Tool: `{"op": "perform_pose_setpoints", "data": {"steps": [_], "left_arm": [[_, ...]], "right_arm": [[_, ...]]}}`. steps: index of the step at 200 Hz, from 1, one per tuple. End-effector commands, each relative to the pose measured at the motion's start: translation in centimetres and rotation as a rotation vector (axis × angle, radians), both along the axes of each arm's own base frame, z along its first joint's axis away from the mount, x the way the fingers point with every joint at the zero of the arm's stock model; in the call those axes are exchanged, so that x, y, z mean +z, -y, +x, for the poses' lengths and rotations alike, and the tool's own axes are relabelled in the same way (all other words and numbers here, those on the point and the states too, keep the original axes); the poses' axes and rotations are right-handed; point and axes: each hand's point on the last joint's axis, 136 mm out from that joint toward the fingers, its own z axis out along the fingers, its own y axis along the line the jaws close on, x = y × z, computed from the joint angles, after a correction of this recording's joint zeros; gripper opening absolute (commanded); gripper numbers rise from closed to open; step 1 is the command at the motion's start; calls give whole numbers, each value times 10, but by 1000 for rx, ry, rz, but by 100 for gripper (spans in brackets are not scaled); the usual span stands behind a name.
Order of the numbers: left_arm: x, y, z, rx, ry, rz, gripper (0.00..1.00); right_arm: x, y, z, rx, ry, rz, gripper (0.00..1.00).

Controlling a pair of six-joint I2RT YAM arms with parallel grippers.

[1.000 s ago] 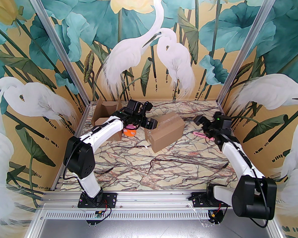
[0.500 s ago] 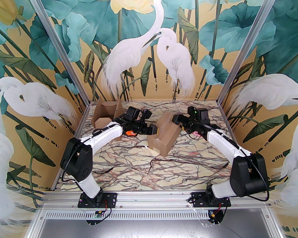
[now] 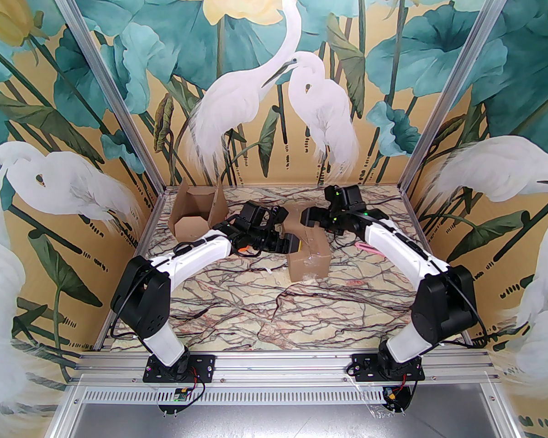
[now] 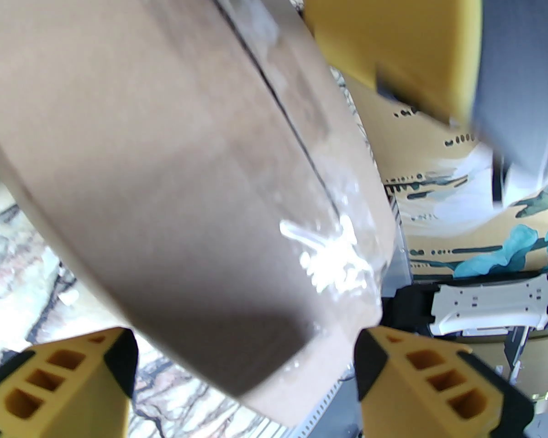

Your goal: Unpack the express box

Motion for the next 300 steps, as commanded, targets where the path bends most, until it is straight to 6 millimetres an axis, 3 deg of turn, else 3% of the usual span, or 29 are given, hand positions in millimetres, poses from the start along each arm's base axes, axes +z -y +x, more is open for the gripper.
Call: {"op": "perform_pose_setpoints", "data": {"steps": [1, 57, 91, 113, 169, 260, 300], "left_arm": [[0, -3, 23, 59, 51, 15, 85], [-40, -13, 33, 126, -13, 89, 85], [-52, -14, 34, 154, -50, 98, 84], [-55, -17, 33, 169, -54, 107, 83], [-62, -19, 30, 174, -69, 107, 82], [-63, -17, 30, 185, -84, 87, 82], [-59, -14, 28, 178, -85, 70, 81]], "right_arm": [[8, 13, -15, -5, 35, -183, 96], [9, 12, -33, -48, 40, -354, 97], [5, 8, -41, -91, -4, -403, 98], [0, -2, -46, -107, -24, -411, 98], [-32, -6, -51, -130, -117, -467, 98], [-66, -1, -54, -166, -193, -529, 95], [-63, -34, -51, -119, -161, -325, 99]]}}
